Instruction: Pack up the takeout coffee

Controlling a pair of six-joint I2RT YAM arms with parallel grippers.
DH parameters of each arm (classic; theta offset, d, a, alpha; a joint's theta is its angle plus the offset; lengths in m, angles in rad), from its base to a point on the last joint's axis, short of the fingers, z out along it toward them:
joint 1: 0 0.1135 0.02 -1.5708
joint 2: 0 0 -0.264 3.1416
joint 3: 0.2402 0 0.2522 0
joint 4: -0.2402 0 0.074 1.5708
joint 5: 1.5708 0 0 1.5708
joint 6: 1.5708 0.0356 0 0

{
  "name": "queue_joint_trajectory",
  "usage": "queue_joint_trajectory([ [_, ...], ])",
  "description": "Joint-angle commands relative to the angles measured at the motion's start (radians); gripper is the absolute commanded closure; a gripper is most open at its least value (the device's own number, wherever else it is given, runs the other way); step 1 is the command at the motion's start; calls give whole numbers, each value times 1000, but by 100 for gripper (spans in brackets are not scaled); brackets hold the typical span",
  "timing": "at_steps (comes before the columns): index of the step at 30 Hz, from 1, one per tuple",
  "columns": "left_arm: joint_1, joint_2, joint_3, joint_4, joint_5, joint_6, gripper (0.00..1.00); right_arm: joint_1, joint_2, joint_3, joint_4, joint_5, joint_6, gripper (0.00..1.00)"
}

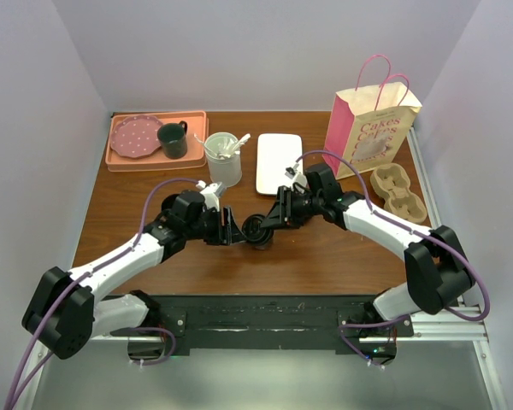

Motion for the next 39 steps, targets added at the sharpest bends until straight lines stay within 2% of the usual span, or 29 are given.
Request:
queue_joint_trajectory([
  [1, 5, 6, 42, 38, 26, 20, 44, -8, -40, -2, -7, -22, -13, 59],
  [32, 5, 12, 80, 48, 44, 24, 43, -49, -111, -19, -114, 38, -62, 57],
  [39, 6, 17, 105, 31, 30, 37, 42, -54, -125, 27, -241, 84, -106, 55],
])
